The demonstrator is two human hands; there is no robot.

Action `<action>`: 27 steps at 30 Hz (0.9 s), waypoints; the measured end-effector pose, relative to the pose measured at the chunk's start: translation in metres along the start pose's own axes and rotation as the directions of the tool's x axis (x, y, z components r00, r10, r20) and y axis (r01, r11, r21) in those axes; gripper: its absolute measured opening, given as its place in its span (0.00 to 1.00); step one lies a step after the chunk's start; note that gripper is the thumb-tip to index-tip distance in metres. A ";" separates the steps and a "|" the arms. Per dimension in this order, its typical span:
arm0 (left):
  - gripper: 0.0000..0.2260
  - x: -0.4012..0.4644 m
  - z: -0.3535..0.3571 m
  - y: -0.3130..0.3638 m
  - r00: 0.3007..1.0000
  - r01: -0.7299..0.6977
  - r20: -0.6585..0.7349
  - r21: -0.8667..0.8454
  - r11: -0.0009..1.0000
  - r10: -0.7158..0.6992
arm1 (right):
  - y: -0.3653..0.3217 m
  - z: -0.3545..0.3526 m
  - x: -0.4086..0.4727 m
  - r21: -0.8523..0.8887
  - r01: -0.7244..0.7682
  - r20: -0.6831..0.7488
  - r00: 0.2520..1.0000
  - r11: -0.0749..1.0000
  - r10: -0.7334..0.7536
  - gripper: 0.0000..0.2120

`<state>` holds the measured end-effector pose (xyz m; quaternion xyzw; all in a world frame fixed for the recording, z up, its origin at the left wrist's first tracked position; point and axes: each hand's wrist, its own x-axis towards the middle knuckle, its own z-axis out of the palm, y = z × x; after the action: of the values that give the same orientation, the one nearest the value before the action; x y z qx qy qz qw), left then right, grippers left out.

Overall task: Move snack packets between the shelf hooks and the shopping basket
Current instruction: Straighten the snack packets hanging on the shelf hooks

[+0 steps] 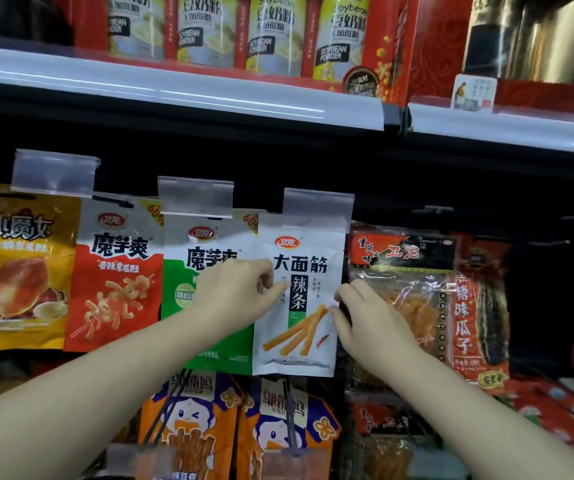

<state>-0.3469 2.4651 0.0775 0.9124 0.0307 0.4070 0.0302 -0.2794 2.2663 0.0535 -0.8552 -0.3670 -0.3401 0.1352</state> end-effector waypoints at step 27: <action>0.51 0.032 0.062 0.118 0.992 -0.087 0.104 0.232 0.969 0.064 | 0.150 -0.033 -0.022 -0.044 -0.134 0.120 0.983 0.990 0.138 0.46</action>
<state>-0.2759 2.3488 0.0697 0.9285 0.0427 0.3570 -0.0925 -0.1984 2.1349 0.0655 -0.8999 -0.3093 -0.2832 0.1199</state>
